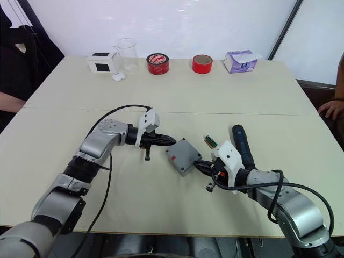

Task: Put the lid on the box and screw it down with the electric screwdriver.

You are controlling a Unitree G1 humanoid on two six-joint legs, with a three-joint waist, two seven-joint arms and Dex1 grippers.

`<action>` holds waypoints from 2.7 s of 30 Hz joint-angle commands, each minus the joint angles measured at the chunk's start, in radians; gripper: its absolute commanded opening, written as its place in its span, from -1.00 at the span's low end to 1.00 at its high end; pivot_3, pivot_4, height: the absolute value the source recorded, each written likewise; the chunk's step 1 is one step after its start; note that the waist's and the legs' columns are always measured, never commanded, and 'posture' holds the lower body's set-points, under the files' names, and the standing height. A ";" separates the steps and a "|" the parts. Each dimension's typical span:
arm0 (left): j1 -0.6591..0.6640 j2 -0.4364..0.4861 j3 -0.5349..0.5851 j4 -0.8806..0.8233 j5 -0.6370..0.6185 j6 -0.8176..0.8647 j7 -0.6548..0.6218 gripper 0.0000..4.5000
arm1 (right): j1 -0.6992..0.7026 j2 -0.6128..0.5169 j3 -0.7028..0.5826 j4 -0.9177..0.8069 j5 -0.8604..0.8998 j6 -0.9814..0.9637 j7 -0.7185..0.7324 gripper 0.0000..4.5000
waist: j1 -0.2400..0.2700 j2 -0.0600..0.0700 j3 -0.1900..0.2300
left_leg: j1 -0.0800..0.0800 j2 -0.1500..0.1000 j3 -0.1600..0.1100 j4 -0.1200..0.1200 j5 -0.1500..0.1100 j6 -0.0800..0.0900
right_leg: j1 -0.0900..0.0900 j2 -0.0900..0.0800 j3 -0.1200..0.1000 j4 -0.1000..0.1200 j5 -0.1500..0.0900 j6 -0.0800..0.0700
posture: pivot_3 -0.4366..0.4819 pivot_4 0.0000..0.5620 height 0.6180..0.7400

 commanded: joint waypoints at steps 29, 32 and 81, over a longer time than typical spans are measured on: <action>-0.039 -0.044 -0.022 0.018 0.018 -0.042 -0.020 -1.00 | -0.010 0.014 -0.043 -0.043 0.047 0.005 0.010 -0.98 | 0.001 0.000 0.000 | 0.000 0.000 0.000 0.000 0.000 0.000 | 0.000 0.000 0.000 0.000 0.001 0.002 | -0.05 -0.47 1.00; -0.040 -0.046 -0.021 0.021 0.019 -0.044 -0.022 -1.00 | -0.003 0.013 -0.036 -0.053 0.048 0.007 0.010 -0.98 | 0.000 0.000 0.000 | 0.000 -0.001 0.000 0.000 0.000 0.000 | 0.000 0.000 0.000 0.000 0.002 0.003 | -0.05 -0.47 1.00; 0.045 0.010 -0.056 0.031 0.090 -0.109 -0.040 -1.00 | -0.031 -0.005 0.113 0.066 -0.192 -0.092 -0.010 -0.98 | 0.000 0.000 0.000 | 0.001 -0.001 0.000 0.001 0.000 0.000 | 0.000 0.000 0.000 0.002 0.002 0.003 | -0.05 -0.47 1.00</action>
